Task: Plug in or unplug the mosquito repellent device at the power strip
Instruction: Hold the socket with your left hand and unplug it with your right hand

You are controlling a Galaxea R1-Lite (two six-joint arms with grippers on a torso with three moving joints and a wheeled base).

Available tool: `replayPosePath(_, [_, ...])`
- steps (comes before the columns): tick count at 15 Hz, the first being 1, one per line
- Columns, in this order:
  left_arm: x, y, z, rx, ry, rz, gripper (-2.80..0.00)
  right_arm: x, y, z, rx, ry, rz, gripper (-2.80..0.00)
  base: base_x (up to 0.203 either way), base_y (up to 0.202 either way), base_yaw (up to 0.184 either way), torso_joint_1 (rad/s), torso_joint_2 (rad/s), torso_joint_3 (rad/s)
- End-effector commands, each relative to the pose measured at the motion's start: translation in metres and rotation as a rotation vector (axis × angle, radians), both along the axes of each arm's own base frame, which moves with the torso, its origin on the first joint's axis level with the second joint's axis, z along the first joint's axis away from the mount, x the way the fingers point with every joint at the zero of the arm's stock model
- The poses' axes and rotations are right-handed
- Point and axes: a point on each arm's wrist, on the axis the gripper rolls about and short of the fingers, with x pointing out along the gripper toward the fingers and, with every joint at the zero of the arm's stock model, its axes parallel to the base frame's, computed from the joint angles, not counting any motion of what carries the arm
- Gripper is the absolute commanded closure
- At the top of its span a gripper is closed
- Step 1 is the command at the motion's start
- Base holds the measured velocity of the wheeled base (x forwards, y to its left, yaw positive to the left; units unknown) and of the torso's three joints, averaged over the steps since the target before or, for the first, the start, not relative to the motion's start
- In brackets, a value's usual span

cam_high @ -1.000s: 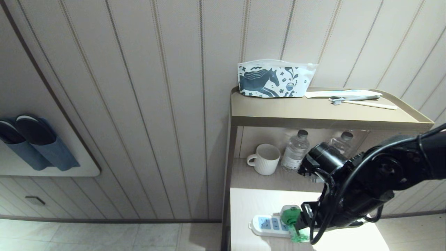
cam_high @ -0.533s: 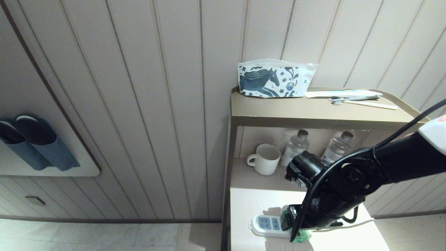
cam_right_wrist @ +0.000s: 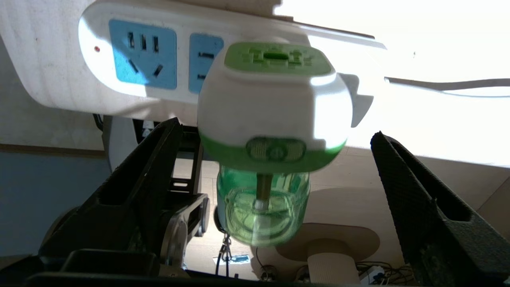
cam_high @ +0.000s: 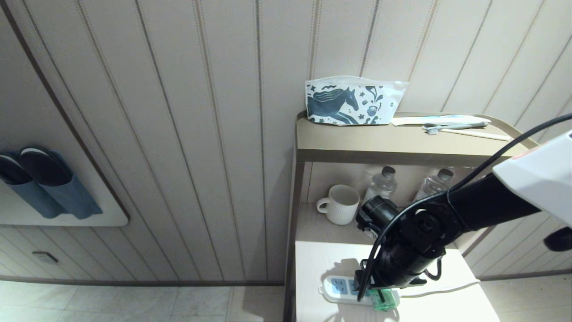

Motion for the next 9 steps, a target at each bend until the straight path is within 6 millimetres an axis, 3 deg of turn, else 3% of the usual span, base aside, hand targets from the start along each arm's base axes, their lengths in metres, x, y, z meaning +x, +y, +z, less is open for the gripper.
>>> replayPosePath(1, [0.000,0.000,0.000,0.000,0.002,0.000,0.00,0.003,0.001,-0.004,-0.005,0.008,-0.003,-2.80,0.000,0.000,0.000,0.000,0.00,0.000])
replayPosePath(9, [0.000,0.000,0.000,0.000,0.002,0.000,0.00,0.009,0.004,-0.014,-0.006,0.031,-0.004,-2.80,0.000,0.000,0.000,0.000,0.00,0.000])
